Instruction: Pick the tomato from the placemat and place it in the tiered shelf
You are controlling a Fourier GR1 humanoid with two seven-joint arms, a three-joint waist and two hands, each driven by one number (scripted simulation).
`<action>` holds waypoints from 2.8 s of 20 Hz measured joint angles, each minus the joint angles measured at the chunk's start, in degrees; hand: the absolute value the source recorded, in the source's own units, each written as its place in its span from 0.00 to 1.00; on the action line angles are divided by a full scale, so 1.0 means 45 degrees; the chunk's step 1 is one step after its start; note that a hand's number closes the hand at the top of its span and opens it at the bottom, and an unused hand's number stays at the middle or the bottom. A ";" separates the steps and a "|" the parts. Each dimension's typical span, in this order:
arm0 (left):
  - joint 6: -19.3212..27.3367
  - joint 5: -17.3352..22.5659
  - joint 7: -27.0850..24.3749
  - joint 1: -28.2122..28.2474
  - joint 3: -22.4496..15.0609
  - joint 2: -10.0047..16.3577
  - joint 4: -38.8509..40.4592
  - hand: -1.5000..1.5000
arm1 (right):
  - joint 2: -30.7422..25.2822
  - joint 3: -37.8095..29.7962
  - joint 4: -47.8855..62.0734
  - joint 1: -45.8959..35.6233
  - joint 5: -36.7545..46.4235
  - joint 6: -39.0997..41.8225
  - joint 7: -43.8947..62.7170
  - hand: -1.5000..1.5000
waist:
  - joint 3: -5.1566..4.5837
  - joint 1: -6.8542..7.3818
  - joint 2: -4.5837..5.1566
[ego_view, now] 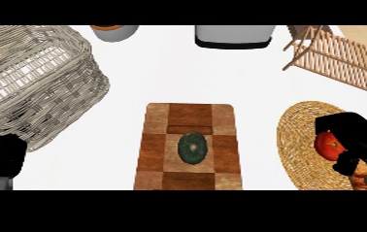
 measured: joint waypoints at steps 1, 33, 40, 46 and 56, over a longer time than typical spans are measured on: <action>0.0022 -0.0011 0.0052 0.0017 0.0010 -0.0006 -0.0029 0.50 | 0.0009 0.0007 -0.0051 -0.0016 0.0079 0.0000 -0.0025 1.00 | 0.0015 -0.0016 0.0002; -0.0218 0.0233 0.0075 0.0762 0.0390 0.0052 -0.0184 0.50 | -0.0369 -0.8109 -0.2672 -0.0513 -0.9321 0.3010 -0.0216 1.00 | 0.0057 -0.0597 -0.0083; -0.0288 0.0168 0.0095 0.0727 0.0336 0.0037 -0.0197 0.50 | -0.1597 -1.1073 -0.3356 -0.0483 -1.2353 0.4532 0.1362 1.00 | 0.0055 -0.0525 -0.0057; -0.0202 -0.0058 0.0162 0.0466 0.0137 -0.0108 -0.0134 0.50 | -0.2806 -1.2605 -0.3223 -0.1203 -1.3713 0.4783 0.2967 1.00 | 0.0050 -0.0308 -0.0002; -0.0315 -0.0311 0.0263 0.0125 -0.0092 -0.0244 -0.0121 0.50 | -0.5206 -1.2361 -0.1276 -0.2500 -1.2253 0.4294 0.3034 1.00 | 0.0056 0.0093 0.0101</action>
